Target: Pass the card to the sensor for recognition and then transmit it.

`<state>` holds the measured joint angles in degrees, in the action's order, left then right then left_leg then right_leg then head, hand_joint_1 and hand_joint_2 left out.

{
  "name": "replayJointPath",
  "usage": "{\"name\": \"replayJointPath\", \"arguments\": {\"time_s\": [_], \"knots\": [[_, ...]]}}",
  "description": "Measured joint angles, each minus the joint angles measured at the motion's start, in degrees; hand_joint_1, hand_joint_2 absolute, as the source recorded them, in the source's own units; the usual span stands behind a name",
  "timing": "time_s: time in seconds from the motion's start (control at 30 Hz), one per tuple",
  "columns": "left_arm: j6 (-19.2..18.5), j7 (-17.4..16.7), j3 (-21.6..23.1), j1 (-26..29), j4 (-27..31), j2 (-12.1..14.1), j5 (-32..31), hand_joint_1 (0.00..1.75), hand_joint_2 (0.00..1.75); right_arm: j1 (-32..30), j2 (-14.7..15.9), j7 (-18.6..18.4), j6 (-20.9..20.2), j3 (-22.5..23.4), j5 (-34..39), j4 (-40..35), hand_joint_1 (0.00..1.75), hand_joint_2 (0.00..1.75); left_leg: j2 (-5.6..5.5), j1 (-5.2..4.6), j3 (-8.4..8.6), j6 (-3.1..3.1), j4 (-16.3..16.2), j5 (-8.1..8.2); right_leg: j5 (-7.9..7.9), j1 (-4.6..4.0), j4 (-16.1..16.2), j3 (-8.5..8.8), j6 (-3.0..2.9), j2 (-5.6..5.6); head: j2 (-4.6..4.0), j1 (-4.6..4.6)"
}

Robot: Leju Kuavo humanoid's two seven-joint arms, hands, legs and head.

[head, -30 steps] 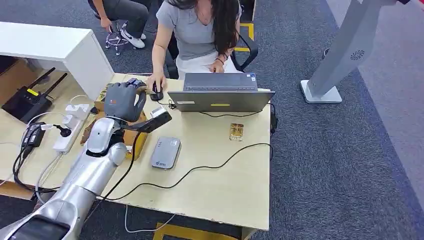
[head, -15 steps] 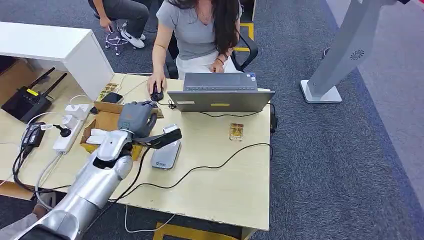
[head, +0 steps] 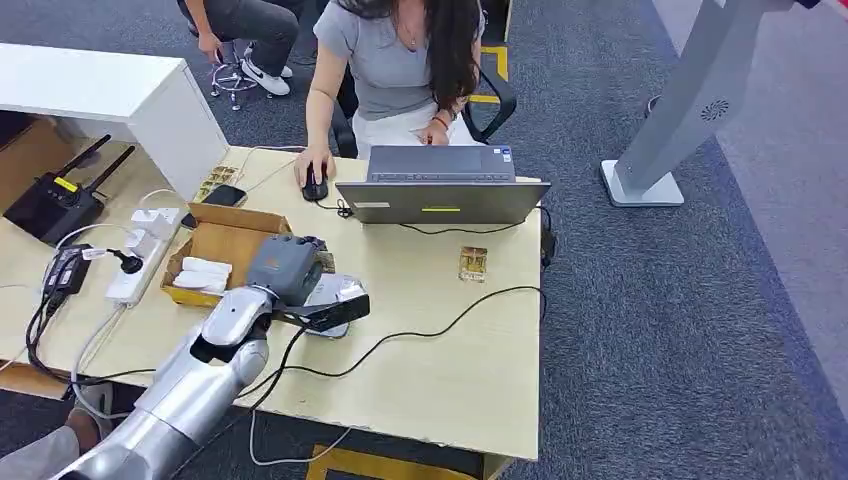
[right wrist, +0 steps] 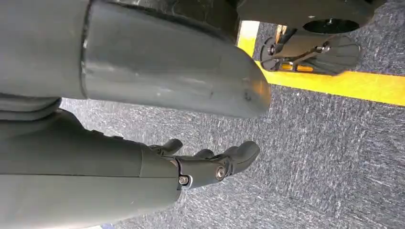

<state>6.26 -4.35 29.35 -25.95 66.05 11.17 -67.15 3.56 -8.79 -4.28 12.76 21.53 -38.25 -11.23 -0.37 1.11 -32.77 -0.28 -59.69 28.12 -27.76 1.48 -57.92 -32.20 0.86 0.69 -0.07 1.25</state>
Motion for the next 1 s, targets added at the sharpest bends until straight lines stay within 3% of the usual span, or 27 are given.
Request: {"name": "replayJointPath", "arguments": {"time_s": [0.57, 0.9, 1.0], "knots": [[-6.1, 2.7, 2.7, 2.0, -1.0, -0.1, 6.9, 1.75, 1.75, 0.0, -0.1, 0.9, -1.0, 1.4, 0.2, 0.0, 0.00, 0.00, 0.00, 0.00, -0.01, 0.00, 0.0, 0.00, 0.00, 0.00, 0.0, -0.01, 0.00, 0.00, 0.00, 0.00], [-6.0, 2.2, 2.7, 2.1, -1.8, 0.1, 9.6, 1.75, 1.75, 0.0, -0.2, 0.7, -1.2, 1.5, -0.8, 0.0, 0.00, 0.00, -0.01, 0.00, -0.01, 0.00, 0.0, 0.00, 0.00, 0.00, 0.0, -0.01, 0.00, -0.01, 0.00, 0.00], [-2.2, 1.5, 2.6, 1.6, -1.6, 0.4, 10.4, 1.75, 1.75, 0.0, -0.2, 0.5, -1.2, 1.5, -1.4, 0.0, 0.00, 0.00, -0.01, 0.00, -0.01, 0.00, 0.0, 0.00, 0.00, 0.00, 0.0, -0.01, 0.00, -0.02, 0.00, 0.00]]}}
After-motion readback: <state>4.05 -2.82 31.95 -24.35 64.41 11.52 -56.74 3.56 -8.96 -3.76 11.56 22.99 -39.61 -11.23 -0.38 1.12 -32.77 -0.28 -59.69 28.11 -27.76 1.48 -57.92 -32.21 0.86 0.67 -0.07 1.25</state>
